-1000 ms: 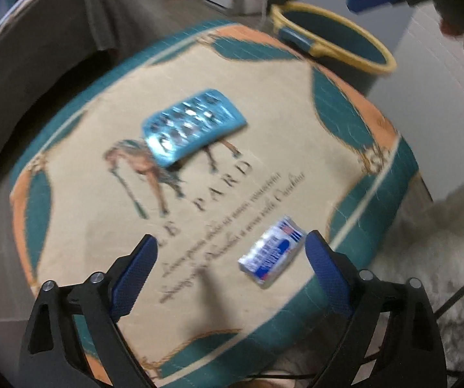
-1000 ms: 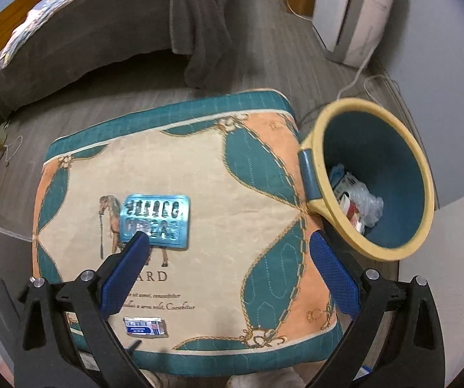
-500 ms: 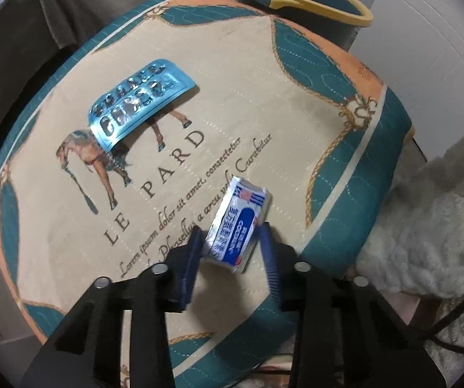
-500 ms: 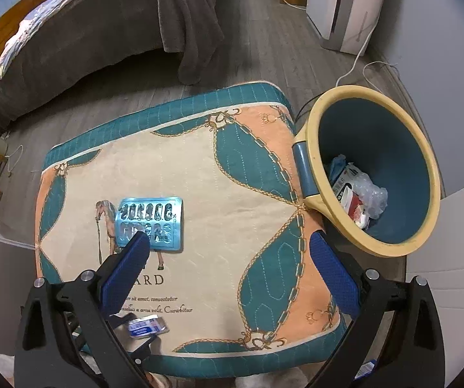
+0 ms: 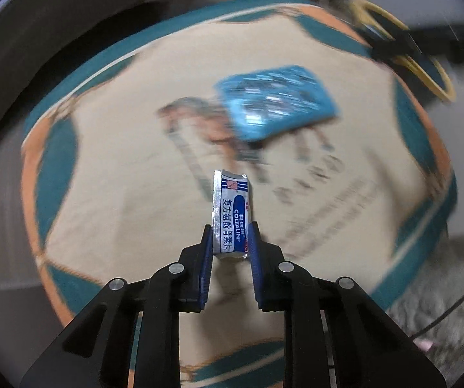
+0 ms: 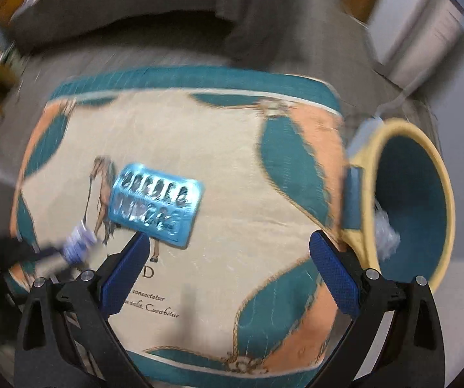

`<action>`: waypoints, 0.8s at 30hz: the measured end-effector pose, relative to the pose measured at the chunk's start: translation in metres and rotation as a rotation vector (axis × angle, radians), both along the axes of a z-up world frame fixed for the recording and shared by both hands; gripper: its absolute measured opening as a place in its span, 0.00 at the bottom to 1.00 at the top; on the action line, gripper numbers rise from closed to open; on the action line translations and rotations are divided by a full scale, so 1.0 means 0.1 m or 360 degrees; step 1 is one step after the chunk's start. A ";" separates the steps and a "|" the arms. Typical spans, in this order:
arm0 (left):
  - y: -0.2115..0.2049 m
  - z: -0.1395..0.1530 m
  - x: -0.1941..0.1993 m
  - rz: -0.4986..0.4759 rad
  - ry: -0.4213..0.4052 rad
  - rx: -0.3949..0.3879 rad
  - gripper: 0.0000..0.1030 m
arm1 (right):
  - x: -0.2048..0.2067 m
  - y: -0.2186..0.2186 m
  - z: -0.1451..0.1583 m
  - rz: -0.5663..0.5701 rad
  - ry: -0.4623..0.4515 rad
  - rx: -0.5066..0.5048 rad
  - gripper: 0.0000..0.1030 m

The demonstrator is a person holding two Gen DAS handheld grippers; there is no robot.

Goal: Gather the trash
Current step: 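Grasp the blue blister pack with the right tool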

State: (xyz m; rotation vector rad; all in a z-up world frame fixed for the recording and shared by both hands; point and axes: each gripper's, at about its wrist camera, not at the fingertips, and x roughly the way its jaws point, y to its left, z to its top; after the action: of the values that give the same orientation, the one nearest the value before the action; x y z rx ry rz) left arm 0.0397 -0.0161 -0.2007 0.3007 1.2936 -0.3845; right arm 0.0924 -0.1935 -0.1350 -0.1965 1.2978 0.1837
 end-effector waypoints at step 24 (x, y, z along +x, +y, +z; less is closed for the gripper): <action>0.33 -0.09 0.49 0.0163 0.0055 -0.0085 0.47 | 0.32 0.78 -0.77 0.0449 0.0087 -0.0238 0.94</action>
State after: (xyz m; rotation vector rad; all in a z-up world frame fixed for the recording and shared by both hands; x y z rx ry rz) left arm 0.0887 0.0164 -0.2097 0.1827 1.3247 -0.3378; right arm 0.1240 -0.1151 -0.2118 -0.5059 1.3358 0.3342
